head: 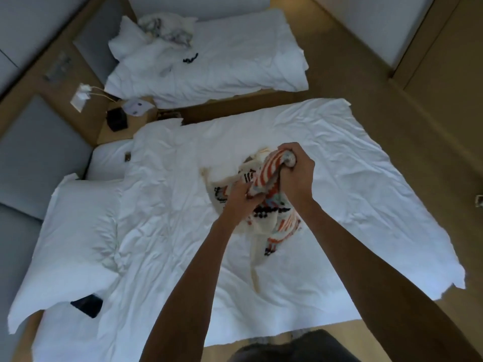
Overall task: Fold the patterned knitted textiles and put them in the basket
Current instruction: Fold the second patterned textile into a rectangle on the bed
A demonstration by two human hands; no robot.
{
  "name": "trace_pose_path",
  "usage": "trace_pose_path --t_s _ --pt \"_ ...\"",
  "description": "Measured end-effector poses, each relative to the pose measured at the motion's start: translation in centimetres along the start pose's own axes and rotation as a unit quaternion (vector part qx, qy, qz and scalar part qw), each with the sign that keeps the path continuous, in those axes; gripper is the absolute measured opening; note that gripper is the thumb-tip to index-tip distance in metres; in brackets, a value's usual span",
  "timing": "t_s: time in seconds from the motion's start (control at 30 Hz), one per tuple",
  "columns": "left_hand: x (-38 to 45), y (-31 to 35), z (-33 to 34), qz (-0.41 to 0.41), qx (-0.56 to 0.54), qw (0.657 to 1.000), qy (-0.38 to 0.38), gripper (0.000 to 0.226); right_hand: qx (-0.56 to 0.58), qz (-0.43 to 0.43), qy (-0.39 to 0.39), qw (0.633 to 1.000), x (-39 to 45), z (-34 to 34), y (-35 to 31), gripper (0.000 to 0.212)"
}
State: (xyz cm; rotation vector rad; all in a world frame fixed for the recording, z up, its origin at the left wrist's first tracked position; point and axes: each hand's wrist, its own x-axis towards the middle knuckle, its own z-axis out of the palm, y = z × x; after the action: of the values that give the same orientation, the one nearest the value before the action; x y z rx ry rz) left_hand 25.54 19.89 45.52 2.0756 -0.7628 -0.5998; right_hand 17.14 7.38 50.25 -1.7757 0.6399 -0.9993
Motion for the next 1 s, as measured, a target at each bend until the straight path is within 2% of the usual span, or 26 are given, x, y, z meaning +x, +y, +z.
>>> trace_pose_path --t_s 0.1,0.17,0.2,0.23,0.3,0.37,0.43,0.47,0.53,0.6,0.67,0.73,0.8,0.87,0.93,1.0 --pt "0.0 -0.2 0.7 -0.027 -0.047 0.995 0.088 0.022 -0.020 0.060 0.033 0.997 0.2 -1.8 0.7 0.039" --pt "0.6 0.4 0.2 -0.020 -0.026 0.993 0.110 0.012 -0.066 0.135 0.029 0.988 0.1 -2.8 2.1 0.036" --pt "1.0 0.7 -0.2 -0.007 -0.015 0.993 0.115 0.023 -0.131 0.152 0.007 0.980 0.0 -3.2 2.9 0.040" --pt "1.2 1.3 -0.6 0.011 -0.004 0.993 0.117 0.034 -0.221 0.134 -0.025 0.966 -0.4 -3.5 3.7 0.053" --pt "1.3 2.7 -0.6 0.048 0.020 0.992 0.116 0.046 -0.323 0.012 -0.084 0.943 -1.1 -3.5 4.5 0.083" --pt "1.5 3.9 -0.2 0.065 0.017 0.992 0.107 0.044 -0.283 -0.091 -0.157 0.942 -1.6 -2.6 4.0 0.082" --pt "1.6 4.5 -0.1 0.078 -0.011 0.991 0.104 0.035 -0.205 -0.073 -0.222 0.950 -1.8 -1.9 3.3 0.064" --pt "1.5 4.5 -0.3 0.084 -0.024 0.991 0.100 0.033 -0.169 -0.047 -0.221 0.959 -1.7 -1.9 3.1 0.053" --pt "1.3 4.1 -0.8 0.078 -0.042 0.994 0.063 0.027 -0.105 -0.001 -0.155 0.982 -1.3 -2.2 3.2 0.041" --pt "0.6 3.4 -1.3 0.050 -0.071 0.996 -0.010 0.020 -0.076 0.033 -0.099 0.992 -0.8 -2.6 3.6 0.041" --pt "0.2 2.1 -1.5 0.016 -0.068 0.994 -0.079 0.019 -0.095 0.042 -0.093 0.990 -0.6 -2.8 3.7 0.043" --pt "-0.1 0.2 -1.8 -0.014 -0.017 0.992 -0.121 0.017 -0.123 0.059 -0.094 0.986 -0.9 -2.7 4.1 0.043" --pt "-0.4 -1.0 -2.0 -0.031 0.018 0.993 -0.115 0.022 -0.137 0.112 -0.076 0.981 -1.3 -2.4 4.7 0.042" --pt "-0.4 -1.7 -2.1 -0.031 0.042 0.997 -0.061 0.025 -0.167 0.155 -0.086 0.970 -1.7 -2.1 5.4 0.044" --pt "-0.2 -1.4 -1.8 -0.021 0.062 0.997 -0.028 0.024 -0.198 0.102 -0.145 0.964 -2.6 -1.7 5.6 0.048" --pt "0.0 -0.2 -1.5 0.008 0.070 0.997 -0.015 0.021 -0.161 0.026 -0.234 0.959 -3.1 -1.0 5.2 0.051"
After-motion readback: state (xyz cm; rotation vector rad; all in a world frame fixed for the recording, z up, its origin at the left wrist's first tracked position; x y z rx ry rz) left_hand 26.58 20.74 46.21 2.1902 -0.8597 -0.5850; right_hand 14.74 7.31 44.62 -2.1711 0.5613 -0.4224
